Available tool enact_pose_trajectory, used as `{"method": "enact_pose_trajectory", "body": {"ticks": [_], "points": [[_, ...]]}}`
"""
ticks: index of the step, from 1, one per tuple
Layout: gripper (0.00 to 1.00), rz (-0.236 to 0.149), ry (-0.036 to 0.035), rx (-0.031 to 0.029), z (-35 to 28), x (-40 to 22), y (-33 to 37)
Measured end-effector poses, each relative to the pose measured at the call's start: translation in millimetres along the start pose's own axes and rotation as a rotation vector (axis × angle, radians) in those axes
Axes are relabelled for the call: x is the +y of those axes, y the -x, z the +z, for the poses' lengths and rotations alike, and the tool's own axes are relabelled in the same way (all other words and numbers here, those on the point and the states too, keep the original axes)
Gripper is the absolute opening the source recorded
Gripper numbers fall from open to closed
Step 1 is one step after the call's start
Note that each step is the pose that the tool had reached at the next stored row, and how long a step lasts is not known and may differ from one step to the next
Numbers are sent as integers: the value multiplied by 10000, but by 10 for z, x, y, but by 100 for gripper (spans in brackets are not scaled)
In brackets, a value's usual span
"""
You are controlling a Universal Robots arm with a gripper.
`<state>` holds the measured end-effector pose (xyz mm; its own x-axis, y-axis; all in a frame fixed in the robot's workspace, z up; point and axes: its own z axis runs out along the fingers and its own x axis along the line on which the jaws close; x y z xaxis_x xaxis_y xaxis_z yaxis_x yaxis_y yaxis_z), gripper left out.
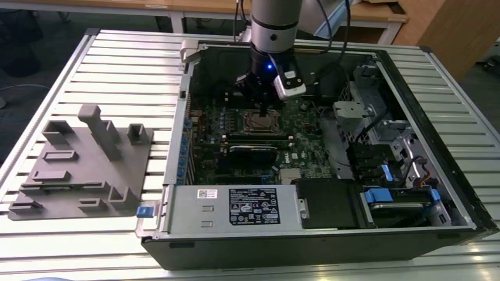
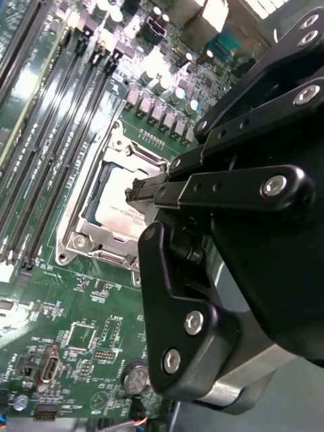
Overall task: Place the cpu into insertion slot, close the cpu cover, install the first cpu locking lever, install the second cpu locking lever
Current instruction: 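Install the first cpu locking lever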
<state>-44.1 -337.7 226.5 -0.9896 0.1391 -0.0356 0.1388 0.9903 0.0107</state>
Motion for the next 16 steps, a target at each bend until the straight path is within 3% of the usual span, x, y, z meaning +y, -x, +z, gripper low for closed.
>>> {"method": "enact_pose_trajectory", "body": {"ticks": [3, 11, 16], "points": [[11, -397, 15, 4, 1, 1, 1], [11, -408, 27, 5, 12, 22, -2], [11, -407, 47, 6, 63, 22, -5]]}}
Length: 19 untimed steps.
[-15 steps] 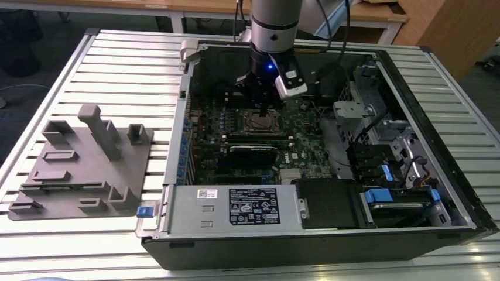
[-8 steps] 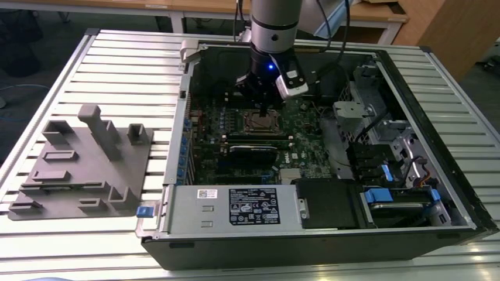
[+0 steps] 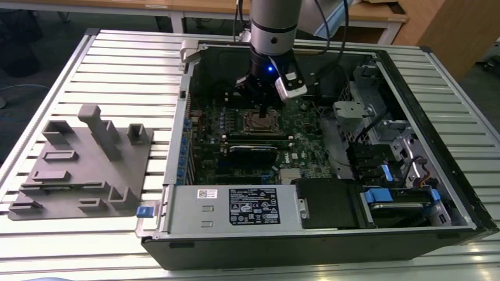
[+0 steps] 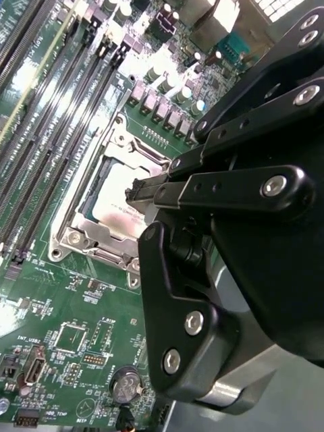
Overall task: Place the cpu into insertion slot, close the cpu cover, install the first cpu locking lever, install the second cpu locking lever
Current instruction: 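Install the first cpu locking lever, then install the second cpu locking lever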
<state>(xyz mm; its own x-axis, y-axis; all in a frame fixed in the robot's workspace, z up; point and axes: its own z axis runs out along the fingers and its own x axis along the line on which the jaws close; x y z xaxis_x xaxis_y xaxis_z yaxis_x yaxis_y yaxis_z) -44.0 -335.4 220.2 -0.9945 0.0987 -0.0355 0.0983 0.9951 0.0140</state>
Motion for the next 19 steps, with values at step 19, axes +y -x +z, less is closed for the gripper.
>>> {"method": "enact_pose_trajectory", "body": {"ticks": [19], "points": [[11, 0, 1, -1, -39, 1, 2]]}}
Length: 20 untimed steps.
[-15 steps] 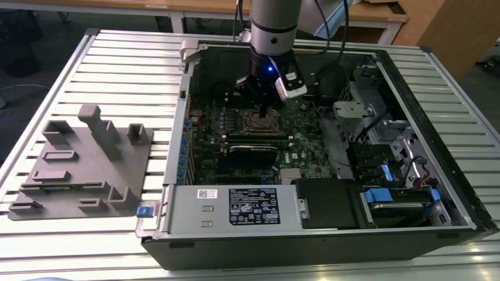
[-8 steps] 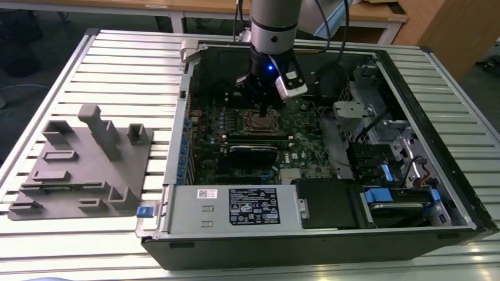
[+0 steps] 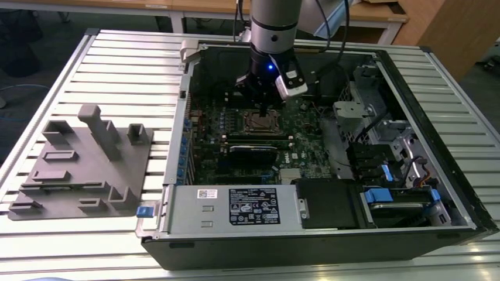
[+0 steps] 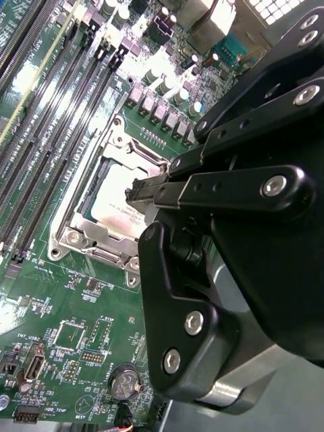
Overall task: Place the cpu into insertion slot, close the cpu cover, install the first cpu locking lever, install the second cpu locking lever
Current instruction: 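Install the second cpu locking lever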
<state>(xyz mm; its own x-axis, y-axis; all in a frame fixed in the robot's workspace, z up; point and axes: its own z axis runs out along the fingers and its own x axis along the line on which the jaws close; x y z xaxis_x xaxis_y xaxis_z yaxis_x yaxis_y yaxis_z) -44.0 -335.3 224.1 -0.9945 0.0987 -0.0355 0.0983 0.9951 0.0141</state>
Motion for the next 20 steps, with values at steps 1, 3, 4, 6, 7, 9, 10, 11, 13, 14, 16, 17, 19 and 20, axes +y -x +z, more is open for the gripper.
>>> {"method": "enact_pose_trajectory", "body": {"ticks": [1, 3, 4, 6, 7, 9, 10, 11, 13, 14, 16, 17, 19, 20], "points": [[11, 0, 0, 0, -1, 0, 0], [11, 0, 3, 3, -7, -1, 0], [11, 0, 6, 2, -15, 0, 0], [11, 1, 20, 2, -43, 0, 1], [11, 1, 23, 2, -62, 1, 2], [11, 1, 25, 3, -94, 1, 3], [11, 1, 25, 2, -111, 1, 4], [11, 1, 27, 2, -129, 2, 5], [11, 1, 25, 3, -159, 2, 6], [11, 1, 29, 2, -160, 2, 6], [11, 1, 30, 1, -159, 2, 6], [11, 1, 30, 2, -160, 2, 6], [11, -1, 26, 4, -161, -7, 7], [11, 0, 27, 3, -161, -17, 8]]}}
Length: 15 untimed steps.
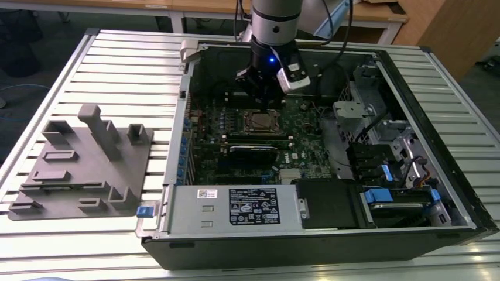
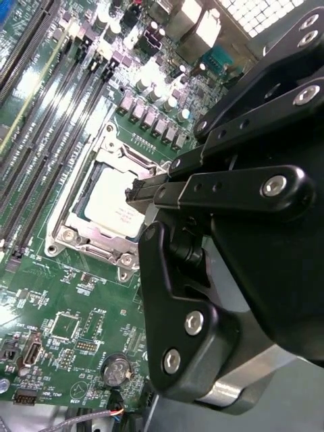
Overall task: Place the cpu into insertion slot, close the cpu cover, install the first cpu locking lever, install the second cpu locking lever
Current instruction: 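Install the second cpu locking lever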
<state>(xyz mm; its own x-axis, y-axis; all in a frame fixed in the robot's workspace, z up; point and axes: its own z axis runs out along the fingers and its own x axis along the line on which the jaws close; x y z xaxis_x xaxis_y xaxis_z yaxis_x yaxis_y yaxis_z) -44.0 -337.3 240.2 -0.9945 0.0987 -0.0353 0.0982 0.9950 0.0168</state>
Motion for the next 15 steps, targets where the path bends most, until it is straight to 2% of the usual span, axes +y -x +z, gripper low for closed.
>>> {"method": "enact_pose_trajectory", "body": {"ticks": [5, 11, 15], "points": [[11, 1, 0, 0, -1, -103, 10], [11, 1, 1, 0, -2, -264, 26], [11, 1, 1, 0, -2, -324, 32]]}}
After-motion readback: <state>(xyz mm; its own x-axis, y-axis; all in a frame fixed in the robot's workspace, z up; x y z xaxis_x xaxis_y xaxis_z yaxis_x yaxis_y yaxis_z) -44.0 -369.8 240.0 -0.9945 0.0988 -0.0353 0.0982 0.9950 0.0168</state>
